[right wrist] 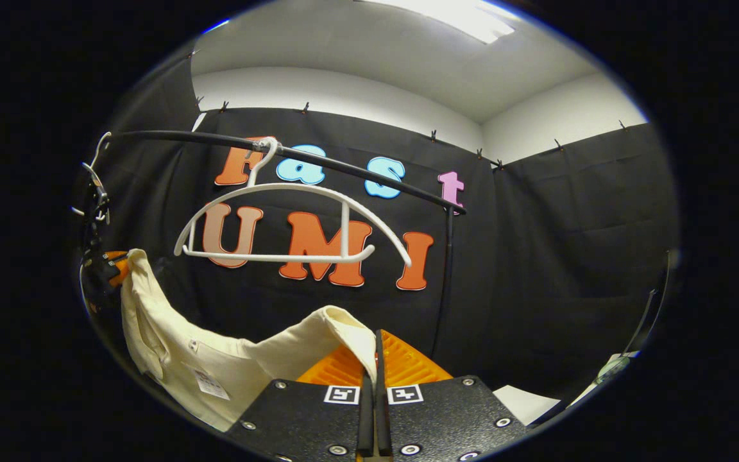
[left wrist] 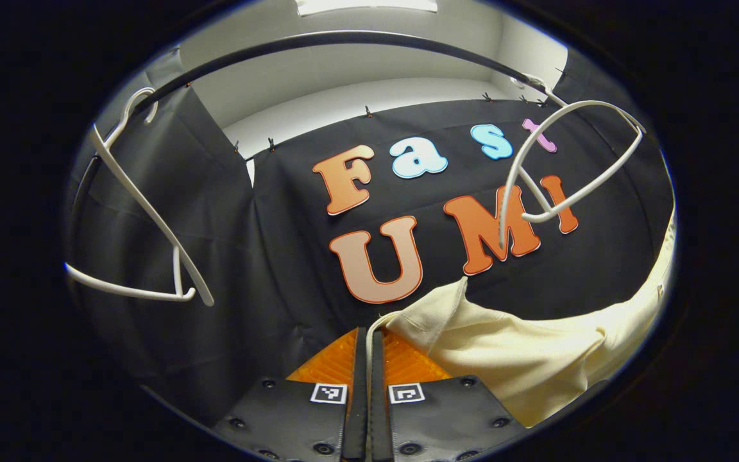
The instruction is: Grasp the clothes on the hanger with both hands and then place them into the laundry hamper below.
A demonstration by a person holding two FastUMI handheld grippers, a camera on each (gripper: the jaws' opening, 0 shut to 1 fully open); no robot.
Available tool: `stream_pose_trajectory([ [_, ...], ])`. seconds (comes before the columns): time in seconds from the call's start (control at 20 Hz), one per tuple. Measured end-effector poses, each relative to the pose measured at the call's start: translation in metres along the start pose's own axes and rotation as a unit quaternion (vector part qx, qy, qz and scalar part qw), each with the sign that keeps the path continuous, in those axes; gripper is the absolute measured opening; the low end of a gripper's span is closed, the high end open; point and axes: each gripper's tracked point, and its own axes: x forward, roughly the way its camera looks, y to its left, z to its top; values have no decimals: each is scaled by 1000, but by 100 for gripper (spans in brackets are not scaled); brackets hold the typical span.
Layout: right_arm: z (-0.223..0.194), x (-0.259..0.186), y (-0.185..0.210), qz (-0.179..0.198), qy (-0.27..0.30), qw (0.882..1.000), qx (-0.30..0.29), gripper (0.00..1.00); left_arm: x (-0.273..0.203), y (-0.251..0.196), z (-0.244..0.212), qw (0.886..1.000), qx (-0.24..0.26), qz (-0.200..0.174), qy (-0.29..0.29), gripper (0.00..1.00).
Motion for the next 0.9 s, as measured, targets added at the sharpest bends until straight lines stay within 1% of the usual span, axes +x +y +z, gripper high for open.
stream_pose_trajectory([
  [0.25,5,-15,20,17,3,1000,23,1,-39,1,7,1000,-10,-24,-1,10],
  [0.35,10,-22,33,28,2,999,35,1,-54,-5,13,999,-23,-41,1,10],
  [0.5,7,-30,52,42,6,998,37,2,-76,-23,11,996,-45,-72,15,10],
  [0.7,-16,-38,79,63,35,996,59,2,-98,-54,-2,989,-80,-116,43,10],
  [0.9,-34,-39,105,82,62,992,75,2,-125,-90,-15,977,-110,-170,67,10],
])
